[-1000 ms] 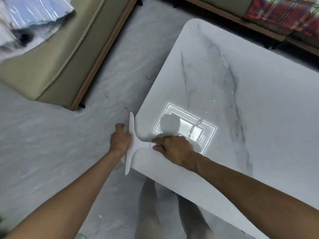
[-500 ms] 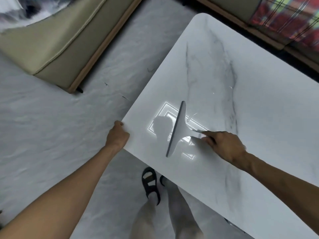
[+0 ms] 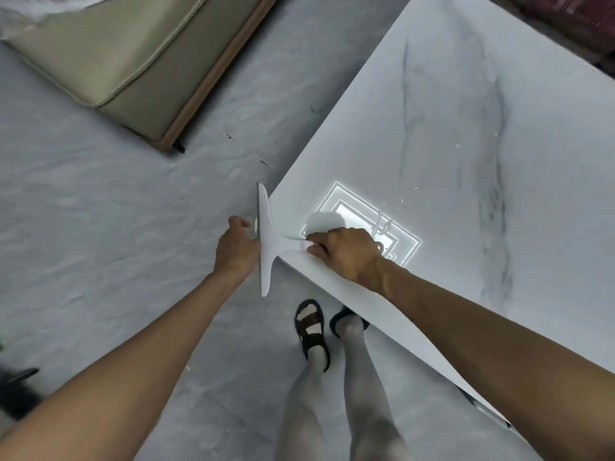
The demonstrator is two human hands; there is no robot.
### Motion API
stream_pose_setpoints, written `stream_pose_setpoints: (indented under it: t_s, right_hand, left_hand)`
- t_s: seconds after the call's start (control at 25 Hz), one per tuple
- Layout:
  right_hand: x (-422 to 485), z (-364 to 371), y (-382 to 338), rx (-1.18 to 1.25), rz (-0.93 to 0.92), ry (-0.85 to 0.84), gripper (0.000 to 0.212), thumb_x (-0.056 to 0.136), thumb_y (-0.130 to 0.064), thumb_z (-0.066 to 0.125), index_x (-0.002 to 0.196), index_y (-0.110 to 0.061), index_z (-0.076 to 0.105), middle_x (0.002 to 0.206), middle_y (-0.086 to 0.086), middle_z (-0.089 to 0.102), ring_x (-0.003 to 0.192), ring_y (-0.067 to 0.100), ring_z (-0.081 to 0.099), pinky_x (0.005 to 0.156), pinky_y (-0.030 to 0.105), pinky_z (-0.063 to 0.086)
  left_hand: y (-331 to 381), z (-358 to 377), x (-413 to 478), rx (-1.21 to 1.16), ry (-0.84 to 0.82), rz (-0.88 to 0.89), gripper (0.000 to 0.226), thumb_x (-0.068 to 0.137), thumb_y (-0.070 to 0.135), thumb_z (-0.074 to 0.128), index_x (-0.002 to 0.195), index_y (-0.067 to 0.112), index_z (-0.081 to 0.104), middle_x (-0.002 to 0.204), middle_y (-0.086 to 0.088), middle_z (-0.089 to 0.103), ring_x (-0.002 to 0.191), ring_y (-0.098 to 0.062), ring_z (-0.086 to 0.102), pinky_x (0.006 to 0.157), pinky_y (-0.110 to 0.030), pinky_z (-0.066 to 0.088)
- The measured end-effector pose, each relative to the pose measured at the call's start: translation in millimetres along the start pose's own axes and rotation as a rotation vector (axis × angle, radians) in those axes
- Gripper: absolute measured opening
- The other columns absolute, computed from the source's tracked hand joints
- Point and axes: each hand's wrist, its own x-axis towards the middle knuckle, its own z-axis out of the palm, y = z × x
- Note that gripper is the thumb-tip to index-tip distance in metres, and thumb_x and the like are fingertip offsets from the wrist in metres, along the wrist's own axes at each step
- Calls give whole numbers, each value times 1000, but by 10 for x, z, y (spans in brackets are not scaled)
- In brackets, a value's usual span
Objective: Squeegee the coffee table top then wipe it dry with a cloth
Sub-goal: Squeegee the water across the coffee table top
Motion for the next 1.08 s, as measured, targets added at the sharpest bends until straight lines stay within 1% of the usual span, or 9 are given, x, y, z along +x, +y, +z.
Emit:
stream_pose_setpoints:
  t_s: [0.16,0.28,0.32,0.44,0.56,0.64,0.8,0.96,1.08]
  right_hand:
    - [-648,-22,619,20,112,44,37,101,-47,29,134,-50,46,118,-5,67,103,26,64,75,34,45]
    - [-1307,-74,1152,21,262,73,33,99,-54,27,130,-67,33,108,-14,70,93,18,66,70,31,46]
    - [-1506,-100,1310,10,326,80,32,99,-56,27,127,-68,33,104,-14,70,91,18,66,68,31,45]
    - [-1915,-188,1566,-44,458,80,34,96,-60,26,126,-61,43,109,-10,71,97,22,66,72,33,46]
    - [-1854,-195,1402,21,379,101,34,94,-64,27,126,-63,37,110,-16,69,99,19,65,77,35,50]
    - [-1588,-90,1121,77,278,71,38,93,-68,28,127,-61,41,114,-17,67,103,17,63,81,35,50]
    - [-1069,227,667,75,94,8,38,97,-57,30,123,-44,56,114,-7,68,105,21,63,80,34,45]
    - [-1269,357,965,49,107,19,37,99,-52,31,127,-45,54,114,-8,68,103,20,63,76,32,44]
    - [-1821,352,1495,55,179,7,35,98,-53,33,131,-54,48,118,-9,67,105,20,63,76,31,43]
  left_hand:
    - [62,208,-136,89,-104,91,37,86,7,51,121,14,41,107,-13,59,79,-25,55,61,-30,40]
    - [205,334,-222,158,-193,167,41,86,7,51,125,13,42,113,-12,57,84,-25,54,66,-29,39]
    - [253,366,-243,173,-208,182,41,86,8,51,126,13,42,115,-12,57,87,-27,56,68,-29,40]
    - [343,455,-303,199,-213,227,39,87,7,51,124,12,43,119,-11,57,101,-30,58,75,-32,44]
    - [386,542,-352,182,-199,241,36,88,6,50,122,13,44,119,-10,58,102,-29,58,80,-37,50]
    - [404,614,-393,177,-192,246,35,88,4,49,122,14,43,119,-11,58,96,-27,57,77,-37,50]
    - [421,744,-465,164,-180,231,37,90,6,50,125,14,42,122,-9,56,88,-19,51,72,-31,43]
    - [406,987,-606,218,-185,258,43,87,3,49,127,15,42,124,-6,54,97,-19,52,77,-29,41]
    - [483,1304,-831,263,-238,333,51,83,-4,47,131,13,41,129,-4,48,112,-20,51,90,-29,45]
